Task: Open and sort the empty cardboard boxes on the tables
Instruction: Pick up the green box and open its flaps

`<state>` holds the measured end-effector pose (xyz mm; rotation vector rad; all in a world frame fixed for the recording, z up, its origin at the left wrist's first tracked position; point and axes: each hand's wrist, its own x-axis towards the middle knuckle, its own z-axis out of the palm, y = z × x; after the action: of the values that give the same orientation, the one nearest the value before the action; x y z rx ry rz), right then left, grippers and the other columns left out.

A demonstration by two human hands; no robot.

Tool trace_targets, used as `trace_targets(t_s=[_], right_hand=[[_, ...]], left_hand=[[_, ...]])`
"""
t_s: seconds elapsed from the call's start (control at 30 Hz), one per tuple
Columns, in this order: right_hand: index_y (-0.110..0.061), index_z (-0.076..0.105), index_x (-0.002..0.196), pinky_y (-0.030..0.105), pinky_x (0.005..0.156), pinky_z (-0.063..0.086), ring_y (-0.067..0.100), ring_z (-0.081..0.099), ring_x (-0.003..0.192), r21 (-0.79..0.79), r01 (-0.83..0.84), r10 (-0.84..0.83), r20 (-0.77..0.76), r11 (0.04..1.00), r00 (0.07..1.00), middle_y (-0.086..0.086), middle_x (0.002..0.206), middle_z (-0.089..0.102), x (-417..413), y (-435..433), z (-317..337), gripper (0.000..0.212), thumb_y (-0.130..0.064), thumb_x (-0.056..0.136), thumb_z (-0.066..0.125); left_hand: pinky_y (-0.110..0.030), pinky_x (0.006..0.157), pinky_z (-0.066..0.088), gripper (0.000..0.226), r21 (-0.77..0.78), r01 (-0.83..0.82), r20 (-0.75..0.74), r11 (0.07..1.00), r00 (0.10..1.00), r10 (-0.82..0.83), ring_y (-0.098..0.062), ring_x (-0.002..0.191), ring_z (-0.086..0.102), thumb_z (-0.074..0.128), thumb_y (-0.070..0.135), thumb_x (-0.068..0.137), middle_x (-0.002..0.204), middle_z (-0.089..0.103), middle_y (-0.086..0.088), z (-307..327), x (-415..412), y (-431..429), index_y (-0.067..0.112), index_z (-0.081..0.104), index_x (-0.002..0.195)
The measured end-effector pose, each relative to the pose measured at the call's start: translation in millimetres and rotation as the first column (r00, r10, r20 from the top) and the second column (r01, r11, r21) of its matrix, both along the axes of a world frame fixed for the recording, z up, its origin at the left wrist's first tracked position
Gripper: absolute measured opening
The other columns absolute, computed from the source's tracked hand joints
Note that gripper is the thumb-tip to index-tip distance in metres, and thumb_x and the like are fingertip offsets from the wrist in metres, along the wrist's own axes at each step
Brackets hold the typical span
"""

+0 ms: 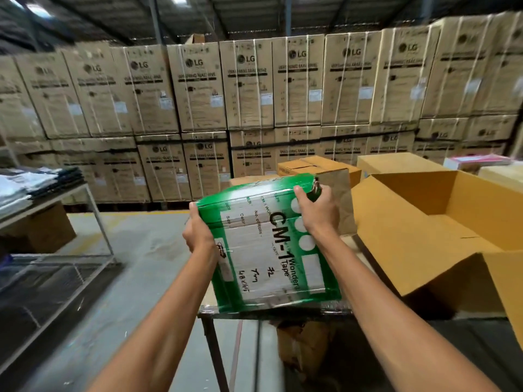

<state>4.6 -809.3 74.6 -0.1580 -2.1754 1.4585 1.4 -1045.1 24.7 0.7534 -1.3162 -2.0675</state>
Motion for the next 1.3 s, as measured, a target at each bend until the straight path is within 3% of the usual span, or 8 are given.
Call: trace_targets(t_s=[0.07, 0.23, 0.5, 0.7, 0.93, 1.1, 1.17, 1.3], right_hand=[[-0.021, 0.054, 0.115, 0.045, 0.083, 0.054, 0.026, 0.061, 0.097, 0.077, -0.005, 0.006, -0.021, 0.997, 1.000, 0.002, 0.104, 0.065, 1, -1, 2, 0.052, -0.061, 0.083, 0.062], [-0.023, 0.055, 0.119, 0.046, 0.086, 0.053, 0.027, 0.060, 0.102, 0.184, -0.058, 0.065, -0.029, 0.981, 0.997, -0.001, 0.109, 0.066, 4, -1, 6, 0.065, -0.069, 0.073, 0.054], [-0.038, 0.052, 0.133, 0.046, 0.097, 0.049, 0.023, 0.053, 0.118, 0.245, -0.286, 0.306, -0.047, 0.926, 0.951, -0.007, 0.125, 0.064, -3, -18, 4, 0.065, -0.065, 0.074, 0.057], [-0.026, 0.034, 0.155, 0.038, 0.110, 0.034, 0.025, 0.038, 0.134, 0.432, -0.391, 0.431, 0.006, 0.813, 0.902, 0.006, 0.147, 0.049, -6, -36, 31, 0.080, -0.038, 0.084, 0.068], [-0.034, 0.041, 0.150, 0.041, 0.116, 0.034, 0.022, 0.040, 0.142, 0.646, -0.421, 0.527, 0.035, 0.637, 0.849, -0.003, 0.156, 0.042, -19, -48, 39, 0.070, -0.024, 0.088, 0.069], [-0.045, 0.017, 0.156, 0.051, 0.119, 0.025, 0.031, 0.023, 0.149, 0.792, -0.463, 0.438, 0.279, 0.397, 0.854, 0.010, 0.165, 0.019, -35, -42, 9, 0.067, -0.046, 0.099, 0.053], [-0.047, 0.008, 0.156, 0.060, 0.116, 0.025, 0.034, 0.019, 0.150, 0.815, -0.430, 0.286, 0.337, 0.388, 0.897, 0.011, 0.166, 0.014, -41, -30, -6, 0.072, -0.065, 0.095, 0.043], [-0.044, 0.003, 0.157, 0.058, 0.117, 0.022, 0.032, 0.017, 0.151, 0.823, -0.433, 0.196, 0.387, 0.367, 0.901, 0.008, 0.167, 0.008, -42, -1, -30, 0.088, -0.084, 0.085, 0.033]], left_hand=[[-0.042, 0.093, 0.055, 0.079, 0.092, -0.001, -0.019, 0.996, 1.000, 0.003, -0.024, 0.092, 0.070, 0.061, 0.091, 0.053, 0.095, 0.073, 0.001, -12, -10, -5, 0.022, 0.074, 0.089], [-0.039, 0.085, 0.059, 0.047, 0.232, 0.008, -0.116, 0.973, 0.993, 0.019, -0.020, 0.087, 0.070, 0.068, 0.065, 0.078, 0.090, 0.069, 0.004, 1, 2, 2, 0.018, 0.066, 0.085], [-0.034, 0.081, 0.056, 0.053, 0.133, -0.100, 0.005, 0.986, 0.995, 0.101, -0.018, 0.072, 0.062, 0.061, 0.072, 0.078, 0.075, 0.063, 0.006, -5, 7, -28, 0.019, 0.063, 0.069], [-0.033, 0.073, 0.054, 0.050, 0.338, -0.103, -0.028, 0.936, 0.992, 0.120, -0.020, 0.076, 0.063, 0.065, 0.064, 0.083, 0.084, 0.061, 0.000, -15, 19, -37, 0.015, 0.054, 0.079], [-0.071, 0.094, 0.045, 0.078, 0.531, 0.207, -0.060, 0.822, 0.976, -0.207, -0.044, 0.106, 0.066, 0.057, 0.075, 0.076, 0.120, 0.068, -0.020, -107, -9, -31, 0.016, 0.061, 0.127], [-0.051, 0.084, 0.052, 0.050, 0.620, 0.300, -0.040, 0.725, 0.935, -0.352, -0.037, 0.109, 0.062, 0.032, 0.049, 0.100, 0.117, 0.065, -0.020, -122, 6, 2, 0.011, 0.061, 0.113], [-0.048, 0.075, 0.048, 0.037, 0.583, 0.254, 0.107, 0.772, 0.918, -0.382, -0.034, 0.092, 0.059, 0.032, 0.036, 0.102, 0.106, 0.061, -0.018, -131, 8, 9, 0.009, 0.057, 0.108], [-0.053, 0.070, 0.054, 0.019, 0.443, 0.305, 0.301, 0.843, 0.835, -0.460, -0.037, 0.103, 0.062, 0.040, 0.014, 0.097, 0.117, 0.061, -0.023, -145, 4, 15, 0.005, 0.047, 0.112]])
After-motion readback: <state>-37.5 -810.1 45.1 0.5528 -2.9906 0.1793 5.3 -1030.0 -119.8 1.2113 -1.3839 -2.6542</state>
